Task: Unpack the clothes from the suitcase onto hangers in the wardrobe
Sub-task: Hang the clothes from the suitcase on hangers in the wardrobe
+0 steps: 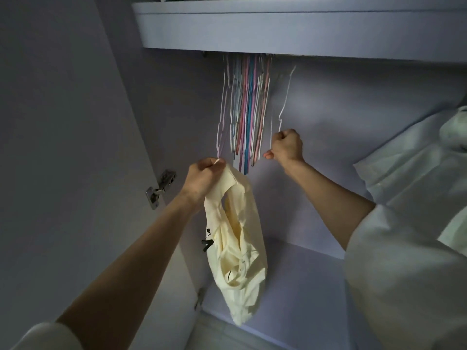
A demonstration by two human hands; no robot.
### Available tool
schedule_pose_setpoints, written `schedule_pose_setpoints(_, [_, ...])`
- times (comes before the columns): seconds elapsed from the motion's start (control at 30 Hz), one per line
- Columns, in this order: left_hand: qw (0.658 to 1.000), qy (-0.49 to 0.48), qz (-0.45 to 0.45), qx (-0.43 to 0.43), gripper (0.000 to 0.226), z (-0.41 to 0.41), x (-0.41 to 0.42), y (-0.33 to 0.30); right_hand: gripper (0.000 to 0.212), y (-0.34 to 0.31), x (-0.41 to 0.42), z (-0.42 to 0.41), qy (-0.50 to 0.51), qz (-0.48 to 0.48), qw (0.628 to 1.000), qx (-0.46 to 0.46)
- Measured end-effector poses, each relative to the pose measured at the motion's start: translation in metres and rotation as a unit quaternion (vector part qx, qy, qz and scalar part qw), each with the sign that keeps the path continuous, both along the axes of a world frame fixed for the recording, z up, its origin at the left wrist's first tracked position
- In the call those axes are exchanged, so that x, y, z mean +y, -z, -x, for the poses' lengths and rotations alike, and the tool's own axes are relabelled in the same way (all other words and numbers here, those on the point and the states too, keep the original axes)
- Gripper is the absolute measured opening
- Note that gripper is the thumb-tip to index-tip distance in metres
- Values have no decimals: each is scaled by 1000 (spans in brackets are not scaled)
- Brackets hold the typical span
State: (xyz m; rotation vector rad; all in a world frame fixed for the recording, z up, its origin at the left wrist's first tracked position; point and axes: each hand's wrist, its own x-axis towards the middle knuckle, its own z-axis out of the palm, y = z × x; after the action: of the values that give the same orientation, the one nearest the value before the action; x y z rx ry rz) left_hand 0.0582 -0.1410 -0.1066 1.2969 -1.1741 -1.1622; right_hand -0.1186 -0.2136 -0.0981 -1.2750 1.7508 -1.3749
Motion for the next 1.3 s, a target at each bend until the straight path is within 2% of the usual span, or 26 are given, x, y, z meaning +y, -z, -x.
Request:
schedule_pose_setpoints(0.2, [999, 42, -12, 32, 20, 4, 10, 4, 11, -2, 33, 16, 35, 9, 999, -13])
schedule_pose_setpoints(0.33, [996, 59, -34, 54, 16, 9, 19, 8, 17, 5, 63, 28, 33, -36, 999, -12])
schedule_pose_setpoints(0.43, [993, 73, -57, 79, 7, 16, 36, 14, 18, 35, 102, 34, 41, -57, 997, -16])
schedule_pose_setpoints(0.53, [983, 85, -83, 138, 11, 18, 56, 30, 29, 82, 155, 33, 39, -39, 995, -85])
schedule_pose_setpoints(0.6, [978, 91, -102, 156, 12, 18, 71, 43, 20, 110, 195, 28, 52, -37, 989, -132])
schedule_pose_setpoints(0.8, [972, 141, -142, 122, 18, 31, 112, 74, 25, 165, 287, 19, 100, -66, 978, -170])
schedule_pose_setpoints(0.83, [972, 153, -147, 105, 25, 34, 117, 76, 28, 170, 298, 19, 93, -71, 977, -177])
schedule_pose_setpoints(0.93, [968, 189, -160, 35, 75, 46, 134, 75, 30, 171, 327, 23, 55, -75, 976, -199])
schedule_pose_setpoints(0.97, [968, 197, -151, 16, 80, 50, 138, 73, 30, 169, 333, 24, 34, -78, 976, -203])
schedule_pose_setpoints(1.0, [969, 206, -137, 2, 75, 56, 141, 70, 30, 165, 339, 27, 17, -84, 976, -200])
schedule_pose_setpoints(1.1, [977, 207, -50, -25, 31, 71, 145, 61, 31, 155, 348, 31, -40, -99, 979, -173])
schedule_pose_setpoints(1.13, [981, 190, -16, -30, 23, 76, 148, 56, 32, 150, 350, 33, -58, -109, 978, -167])
schedule_pose_setpoints(1.23, [985, 153, 62, -45, 14, 86, 153, 45, 30, 136, 350, 41, -99, -160, 968, -165])
schedule_pose_setpoints(1.3, [979, 173, 89, -62, 15, 90, 157, 37, 24, 126, 346, 49, -114, -194, 966, -127])
